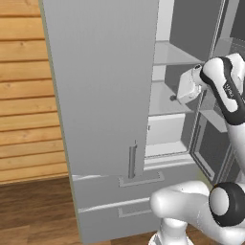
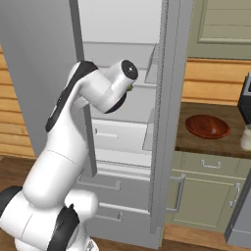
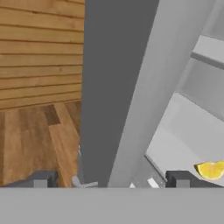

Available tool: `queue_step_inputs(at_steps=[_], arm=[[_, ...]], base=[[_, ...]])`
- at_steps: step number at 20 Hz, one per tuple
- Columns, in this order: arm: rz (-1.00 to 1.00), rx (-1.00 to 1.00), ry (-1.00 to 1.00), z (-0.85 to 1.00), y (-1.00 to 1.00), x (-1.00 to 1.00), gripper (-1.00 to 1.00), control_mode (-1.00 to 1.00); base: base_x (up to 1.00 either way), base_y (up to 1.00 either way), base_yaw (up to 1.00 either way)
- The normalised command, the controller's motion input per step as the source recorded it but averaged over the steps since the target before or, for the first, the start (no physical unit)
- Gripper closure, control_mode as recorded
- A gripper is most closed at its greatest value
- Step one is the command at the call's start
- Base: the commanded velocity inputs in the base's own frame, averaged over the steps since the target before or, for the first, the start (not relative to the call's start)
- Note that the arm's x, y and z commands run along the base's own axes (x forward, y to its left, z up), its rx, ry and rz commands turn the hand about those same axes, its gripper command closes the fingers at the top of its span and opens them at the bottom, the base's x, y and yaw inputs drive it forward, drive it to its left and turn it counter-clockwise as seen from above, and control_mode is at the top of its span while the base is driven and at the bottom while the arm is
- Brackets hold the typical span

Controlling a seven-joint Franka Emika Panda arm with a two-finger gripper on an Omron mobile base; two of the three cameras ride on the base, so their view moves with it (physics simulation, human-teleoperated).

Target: Grab a lemon wedge from the fridge and one ice cube from the ice bowl, and put them in the glass of lemonade.

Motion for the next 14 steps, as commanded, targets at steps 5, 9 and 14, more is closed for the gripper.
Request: queue_step_inputs(at_steps=[5, 9, 14], arm=[[0.37, 0.03, -0.10, -0.01, 0.03, 0.12, -1.00, -1.00], [0.20, 0.00, -0.01, 0.00, 0.30, 0.04, -1.00, -1.00], [0.11, 0.00, 0.00, -0.02, 0.49, 0.30, -1.00, -1.00]], base=[[0.00, 0.00, 0.00], [0.00, 0.00, 0.00], [0.00, 0.00, 0.00]])
